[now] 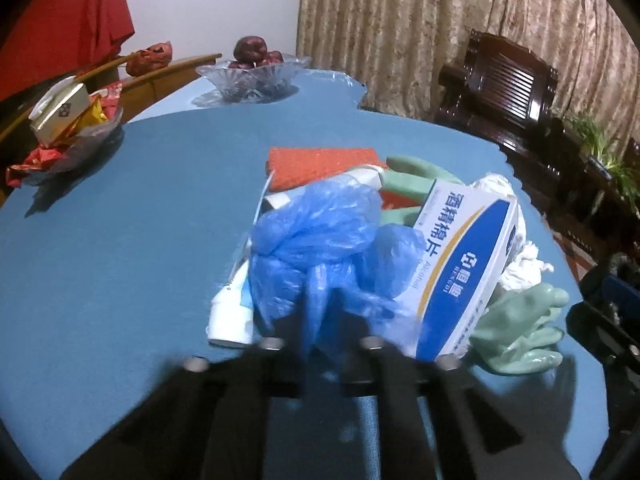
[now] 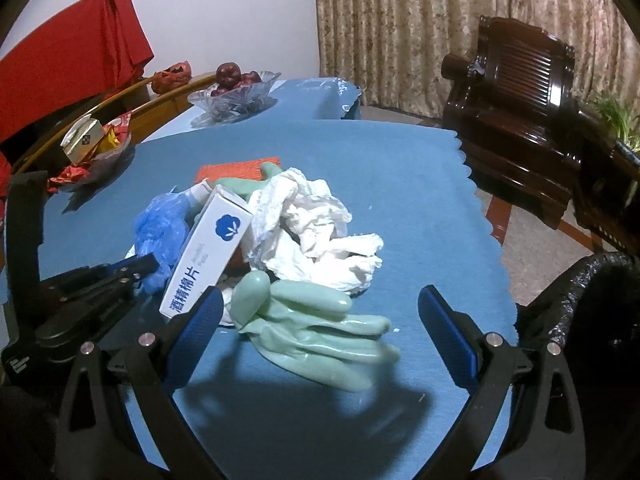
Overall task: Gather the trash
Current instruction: 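Grasp the blue plastic gloves with the left gripper while the right gripper approaches the white box, then grasp the white alcohol-pad box with the right gripper and lift it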
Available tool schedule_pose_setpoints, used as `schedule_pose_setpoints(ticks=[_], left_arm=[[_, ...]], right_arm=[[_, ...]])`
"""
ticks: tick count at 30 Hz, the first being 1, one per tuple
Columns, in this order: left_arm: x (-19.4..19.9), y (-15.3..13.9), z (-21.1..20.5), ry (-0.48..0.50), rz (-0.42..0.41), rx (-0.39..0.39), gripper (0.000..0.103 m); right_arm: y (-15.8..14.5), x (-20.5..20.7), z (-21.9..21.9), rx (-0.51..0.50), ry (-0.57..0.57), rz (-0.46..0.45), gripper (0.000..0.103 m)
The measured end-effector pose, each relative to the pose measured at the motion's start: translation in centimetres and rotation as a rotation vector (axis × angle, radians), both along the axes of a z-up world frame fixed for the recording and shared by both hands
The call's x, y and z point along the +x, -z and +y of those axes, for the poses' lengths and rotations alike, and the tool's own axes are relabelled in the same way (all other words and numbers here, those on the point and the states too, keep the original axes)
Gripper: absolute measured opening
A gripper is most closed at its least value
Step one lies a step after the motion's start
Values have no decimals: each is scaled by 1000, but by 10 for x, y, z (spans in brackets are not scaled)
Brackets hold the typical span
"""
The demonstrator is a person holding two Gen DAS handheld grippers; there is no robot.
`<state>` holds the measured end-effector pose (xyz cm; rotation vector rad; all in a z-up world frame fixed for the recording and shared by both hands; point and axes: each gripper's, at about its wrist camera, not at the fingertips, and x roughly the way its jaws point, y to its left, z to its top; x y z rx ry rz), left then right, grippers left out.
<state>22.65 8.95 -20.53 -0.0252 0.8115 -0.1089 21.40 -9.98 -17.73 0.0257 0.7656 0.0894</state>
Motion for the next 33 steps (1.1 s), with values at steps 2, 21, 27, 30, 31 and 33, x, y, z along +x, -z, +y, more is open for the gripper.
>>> schedule_pose_setpoints(ticks=[2,21,27,30,31,33], left_arm=[[-5,-5,4,-10,-20,-6,2],[-55,-24,65,-90,-53,11,2],[-57,-24,72,-89,-63,13,2],[-58,-24,73,-90,-63,7,2],[-58,-24,73,-88,-64,6,2],[-61,-24,69,-85,-63,4,2]], right_arm=[[-1,1,4,3,-8,-3,95],[10,24,63,38,-45,62,82],[19,38,72,42,-31,88,75],[18,41,72,90,-79,101,53],[17,42,73,111,-102,114,47],[16,39,75,117,-118,116,43]])
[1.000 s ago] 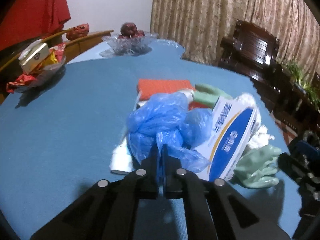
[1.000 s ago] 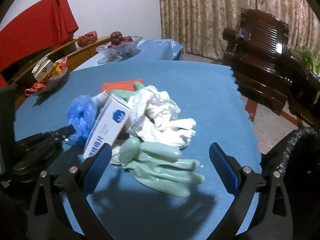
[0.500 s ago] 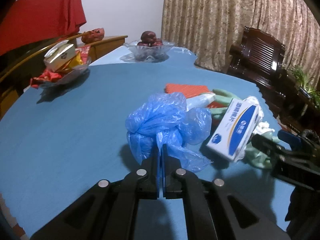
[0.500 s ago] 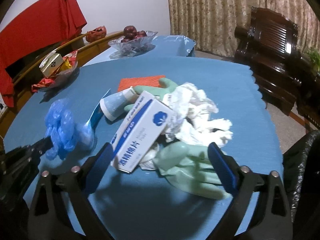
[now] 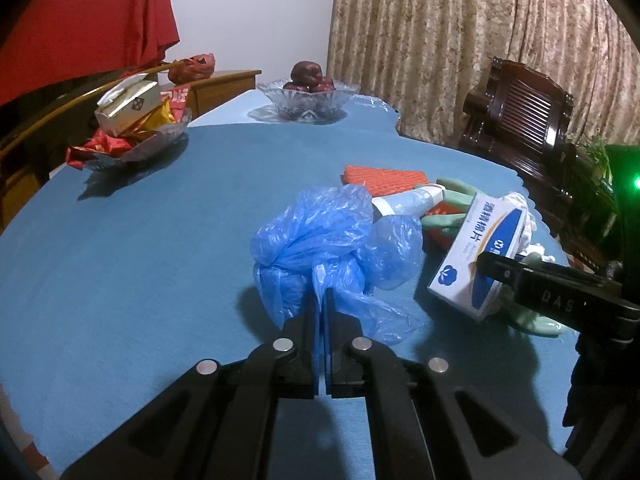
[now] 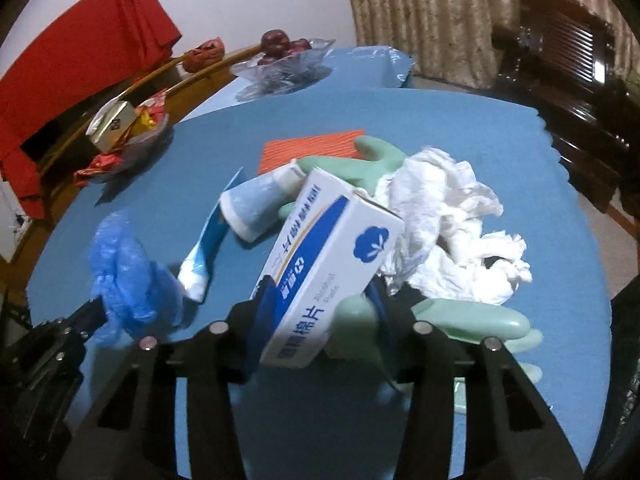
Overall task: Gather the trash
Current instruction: 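Grasp the white alcohol-pad box with the right gripper and lift it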
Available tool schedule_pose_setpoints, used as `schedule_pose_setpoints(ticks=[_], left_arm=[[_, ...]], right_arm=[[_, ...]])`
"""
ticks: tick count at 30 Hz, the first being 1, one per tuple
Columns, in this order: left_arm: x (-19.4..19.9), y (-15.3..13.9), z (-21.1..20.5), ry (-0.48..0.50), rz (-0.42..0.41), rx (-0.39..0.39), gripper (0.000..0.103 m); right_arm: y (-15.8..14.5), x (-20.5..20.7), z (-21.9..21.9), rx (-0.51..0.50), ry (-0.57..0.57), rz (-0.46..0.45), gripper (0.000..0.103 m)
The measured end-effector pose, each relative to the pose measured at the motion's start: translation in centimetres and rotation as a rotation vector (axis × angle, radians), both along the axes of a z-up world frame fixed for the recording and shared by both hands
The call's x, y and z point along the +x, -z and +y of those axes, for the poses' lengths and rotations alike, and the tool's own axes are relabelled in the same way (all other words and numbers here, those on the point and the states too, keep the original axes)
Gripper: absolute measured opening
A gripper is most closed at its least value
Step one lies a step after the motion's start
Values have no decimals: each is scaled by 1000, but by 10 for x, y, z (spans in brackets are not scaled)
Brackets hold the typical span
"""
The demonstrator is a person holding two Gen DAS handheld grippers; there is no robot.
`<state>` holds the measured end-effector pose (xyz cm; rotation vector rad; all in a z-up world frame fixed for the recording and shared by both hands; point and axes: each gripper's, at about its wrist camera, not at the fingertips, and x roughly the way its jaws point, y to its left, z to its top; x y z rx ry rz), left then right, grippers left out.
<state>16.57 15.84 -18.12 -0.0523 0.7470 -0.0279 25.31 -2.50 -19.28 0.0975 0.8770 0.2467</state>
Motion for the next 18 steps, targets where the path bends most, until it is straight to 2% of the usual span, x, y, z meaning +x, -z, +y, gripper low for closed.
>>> schedule_pose_setpoints(ticks=[5,13,18], left_arm=[[-3,-4,-7,19,-7,8,2],[-12,-19,-25,63,-24,4,2],[-21,-26,-39,94,-25,-6,2]], right_arm=[[-12,-14,-3,29,-34,-19,34],[-38,-43,-12,39,-90,-75,30],[-48,-64,-17,1,-122,-82,30]])
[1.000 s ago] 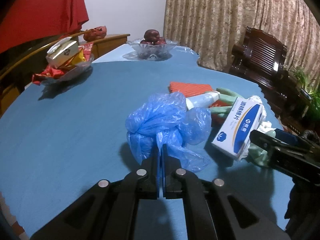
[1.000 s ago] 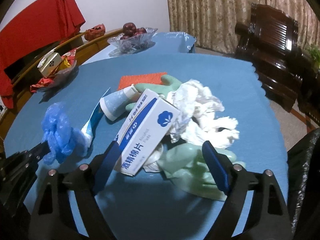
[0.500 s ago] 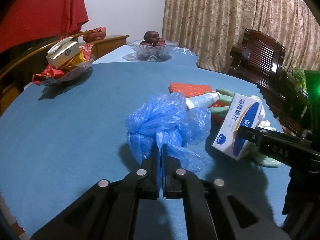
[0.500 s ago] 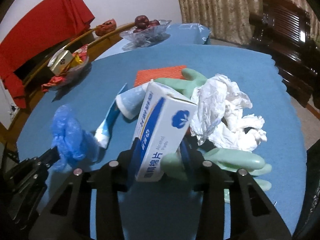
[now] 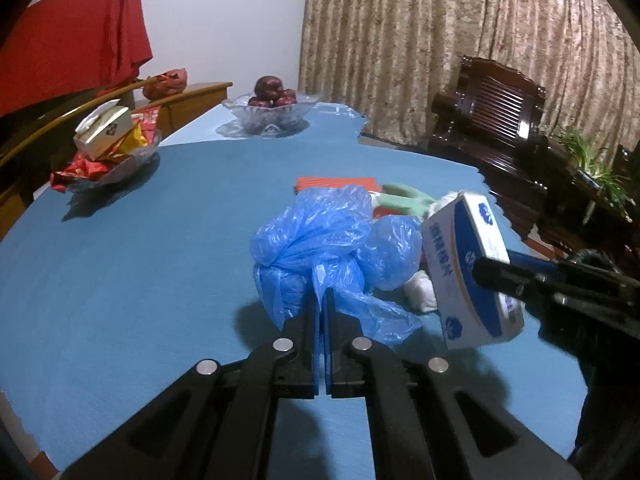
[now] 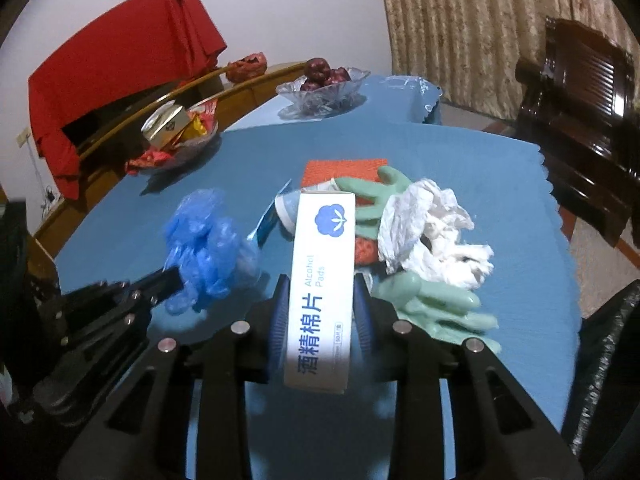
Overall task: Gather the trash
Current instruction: 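Grasp the white alcohol-pad box with the right gripper and lift it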
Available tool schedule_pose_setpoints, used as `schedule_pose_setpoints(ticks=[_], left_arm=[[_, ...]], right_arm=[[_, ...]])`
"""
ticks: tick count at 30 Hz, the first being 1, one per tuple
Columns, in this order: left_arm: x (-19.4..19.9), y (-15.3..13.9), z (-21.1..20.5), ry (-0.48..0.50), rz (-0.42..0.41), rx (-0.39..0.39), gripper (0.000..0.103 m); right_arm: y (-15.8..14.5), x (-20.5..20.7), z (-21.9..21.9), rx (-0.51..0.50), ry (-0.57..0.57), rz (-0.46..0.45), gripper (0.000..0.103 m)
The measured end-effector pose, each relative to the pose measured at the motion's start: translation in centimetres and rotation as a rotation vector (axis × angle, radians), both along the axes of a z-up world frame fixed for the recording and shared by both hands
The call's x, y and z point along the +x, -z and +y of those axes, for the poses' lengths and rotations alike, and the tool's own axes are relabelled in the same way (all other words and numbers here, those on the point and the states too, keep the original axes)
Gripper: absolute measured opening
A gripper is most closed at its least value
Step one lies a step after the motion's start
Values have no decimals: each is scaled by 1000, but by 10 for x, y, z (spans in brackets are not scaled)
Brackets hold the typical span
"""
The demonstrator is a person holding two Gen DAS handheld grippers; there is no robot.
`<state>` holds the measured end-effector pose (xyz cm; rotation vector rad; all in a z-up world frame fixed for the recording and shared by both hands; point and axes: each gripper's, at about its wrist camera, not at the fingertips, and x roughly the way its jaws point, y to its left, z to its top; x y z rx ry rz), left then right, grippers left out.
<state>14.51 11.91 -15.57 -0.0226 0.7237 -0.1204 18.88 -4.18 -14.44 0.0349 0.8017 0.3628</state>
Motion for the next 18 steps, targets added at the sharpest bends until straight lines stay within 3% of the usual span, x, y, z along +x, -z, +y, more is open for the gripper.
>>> schedule_pose_setpoints(ticks=[9,18], left_arm=[[-20,20,-14,37,65,17,2],[-26,35,-13,33,101,24,2]], right_arm=[[35,-23,-15,-74,23,102,30],[51,-21,-15,-74,39,146,32]])
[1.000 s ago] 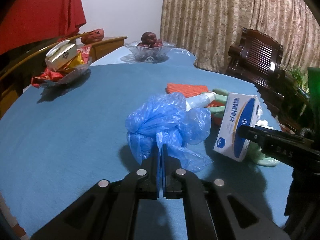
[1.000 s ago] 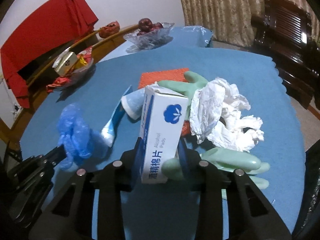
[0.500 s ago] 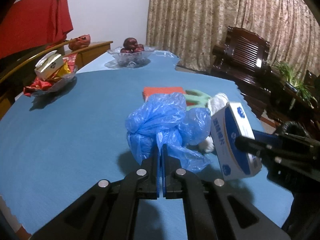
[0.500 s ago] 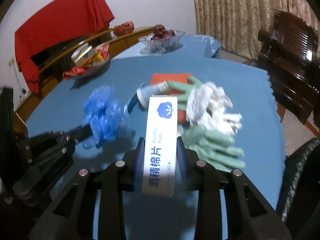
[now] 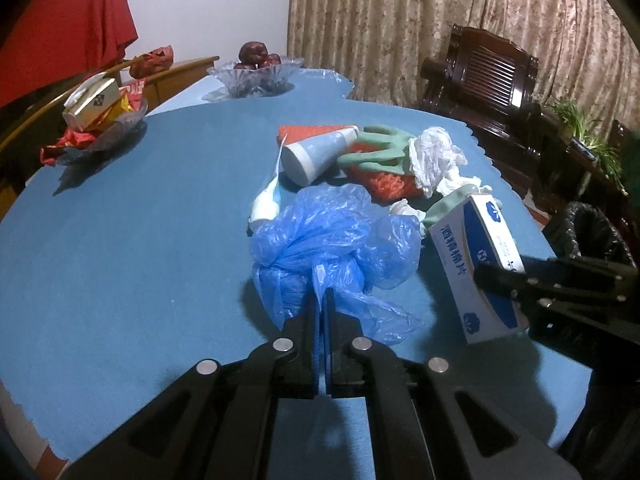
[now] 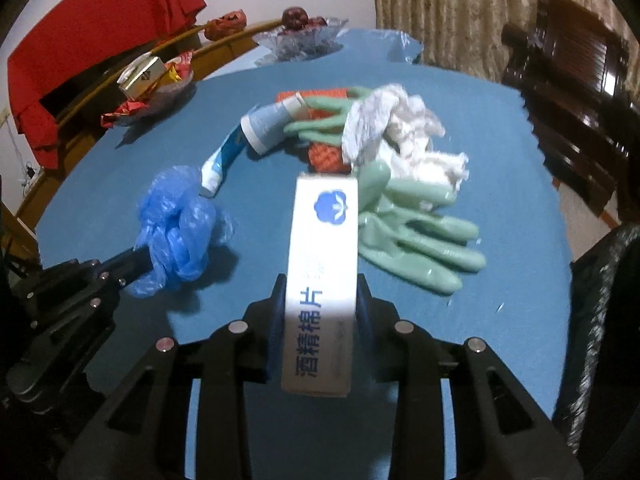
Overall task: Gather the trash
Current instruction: 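Grasp the white alcohol-pad box with the right gripper and lift it, then carry the blue gloves and white box over the bin and open both grippers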
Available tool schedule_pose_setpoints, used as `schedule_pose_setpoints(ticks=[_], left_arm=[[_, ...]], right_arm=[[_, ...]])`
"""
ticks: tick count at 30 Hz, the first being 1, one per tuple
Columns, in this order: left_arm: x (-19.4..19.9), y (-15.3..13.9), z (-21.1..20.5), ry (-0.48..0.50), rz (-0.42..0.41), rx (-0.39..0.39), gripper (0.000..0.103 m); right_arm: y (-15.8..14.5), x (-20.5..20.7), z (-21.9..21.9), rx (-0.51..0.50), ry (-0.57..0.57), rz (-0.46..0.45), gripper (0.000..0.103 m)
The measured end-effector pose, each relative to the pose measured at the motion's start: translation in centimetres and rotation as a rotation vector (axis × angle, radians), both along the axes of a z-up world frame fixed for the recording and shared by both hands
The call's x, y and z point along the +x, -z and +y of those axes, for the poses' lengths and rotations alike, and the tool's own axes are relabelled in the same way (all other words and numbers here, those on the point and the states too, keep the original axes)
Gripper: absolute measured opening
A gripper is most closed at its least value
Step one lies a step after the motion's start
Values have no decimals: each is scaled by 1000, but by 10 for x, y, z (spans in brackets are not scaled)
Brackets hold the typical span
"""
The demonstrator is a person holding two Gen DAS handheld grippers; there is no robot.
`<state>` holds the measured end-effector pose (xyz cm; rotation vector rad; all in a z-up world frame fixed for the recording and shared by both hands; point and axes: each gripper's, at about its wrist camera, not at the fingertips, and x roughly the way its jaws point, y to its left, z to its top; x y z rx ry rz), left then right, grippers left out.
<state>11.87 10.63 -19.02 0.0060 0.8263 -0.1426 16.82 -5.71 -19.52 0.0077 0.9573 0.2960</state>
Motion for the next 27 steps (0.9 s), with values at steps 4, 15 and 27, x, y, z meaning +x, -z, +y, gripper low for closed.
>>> schedule_pose_setpoints(ticks=[4,15,27], left_arm=[[-1,2,2,-3,7,-3,2],[-7,-27,-11,28,-55,-9,2],[-18,-67,-73,146,-122,-53,2]], right_arm=[[10,1,0,10,-1,34,31],[-34,-21,-23,48,17,-64,29],[-83,-51,-88,51,145,-171,29]])
